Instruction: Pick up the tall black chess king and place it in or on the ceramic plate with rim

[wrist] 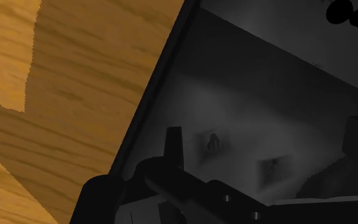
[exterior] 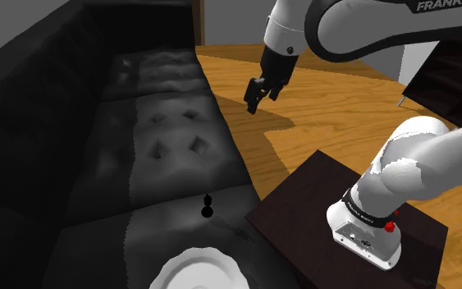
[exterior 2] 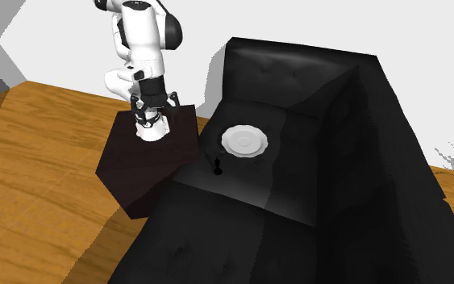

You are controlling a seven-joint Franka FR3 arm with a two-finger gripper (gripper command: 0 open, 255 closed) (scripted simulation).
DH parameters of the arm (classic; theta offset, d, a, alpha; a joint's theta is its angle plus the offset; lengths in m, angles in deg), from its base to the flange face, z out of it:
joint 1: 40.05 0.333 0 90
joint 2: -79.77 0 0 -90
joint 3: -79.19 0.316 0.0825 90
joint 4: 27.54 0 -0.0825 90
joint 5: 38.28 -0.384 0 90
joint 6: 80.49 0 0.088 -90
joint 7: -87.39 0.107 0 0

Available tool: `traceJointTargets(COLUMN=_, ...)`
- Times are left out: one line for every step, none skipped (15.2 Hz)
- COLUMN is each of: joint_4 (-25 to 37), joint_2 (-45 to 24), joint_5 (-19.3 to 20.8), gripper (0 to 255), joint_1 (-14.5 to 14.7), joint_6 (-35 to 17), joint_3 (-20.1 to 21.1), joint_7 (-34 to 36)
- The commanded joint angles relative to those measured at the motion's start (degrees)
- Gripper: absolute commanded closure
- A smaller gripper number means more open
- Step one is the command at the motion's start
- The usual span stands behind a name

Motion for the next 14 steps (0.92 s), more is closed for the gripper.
traceJointTargets(joint_4=-1.86, joint_2=-1.62, joint_5=-1.44, gripper=0, joint_1=0.92, joint_6=-3.13, joint_3=2.31, joint_7=2.27)
traceJointTargets(joint_4=-2.35, joint_2=-2.75, joint_5=-2.02, gripper=0, joint_1=1.25, joint_6=-4.60, joint_3=3.39, joint_7=3.28)
traceJointTargets(joint_4=-2.77, joint_2=-3.98, joint_5=-2.57, gripper=0, joint_1=1.53, joint_6=-6.08, joint_3=4.50, joint_7=4.30)
traceJointTargets(joint_4=-3.12, joint_2=-5.30, joint_5=-3.08, gripper=0, joint_1=1.79, joint_6=-7.59, joint_3=5.62, joint_7=5.33)
traceJointTargets(joint_4=-3.40, joint_2=-6.71, joint_5=-3.54, gripper=0, joint_1=2.01, joint_6=-9.13, joint_3=6.76, joint_7=6.39)
traceJointTargets(joint_4=-3.61, joint_2=-8.20, joint_5=-3.94, gripper=0, joint_1=2.19, joint_6=-10.69, joint_3=7.92, joint_7=7.46)
traceJointTargets(joint_4=-3.74, joint_2=-9.79, joint_5=-4.29, gripper=0, joint_1=2.32, joint_6=-12.26, joint_3=9.11, joint_7=8.56)
traceJointTargets(joint_4=-3.79, joint_2=-11.46, joint_5=-4.55, gripper=0, joint_1=2.39, joint_6=-13.85, joint_3=10.32, joint_7=9.69)
traceJointTargets(joint_4=-3.77, joint_2=-13.21, joint_5=-4.72, gripper=0, joint_1=2.40, joint_6=-15.45, joint_3=11.56, joint_7=10.86)
traceJointTargets(joint_4=-3.68, joint_2=-15.04, joint_5=-4.78, gripper=0, joint_1=2.34, joint_6=-17.05, joint_3=12.83, joint_7=12.07)
traceJointTargets(joint_4=-3.52, joint_2=-16.96, joint_5=-4.72, gripper=0, joint_1=2.22, joint_6=-18.66, joint_3=14.13, joint_7=13.35)
traceJointTargets(joint_4=-3.28, joint_2=-18.95, joint_5=-4.51, gripper=0, joint_1=2.00, joint_6=-20.27, joint_3=15.46, joint_7=14.70)
traceJointTargets(joint_4=-2.97, joint_2=-21.03, joint_5=-4.12, gripper=0, joint_1=1.69, joint_6=-21.87, joint_3=16.83, joint_7=16.15)
traceJointTargets(joint_4=-2.59, joint_2=-23.19, joint_5=-3.52, gripper=0, joint_1=1.30, joint_6=-23.46, joint_3=18.23, joint_7=17.71)
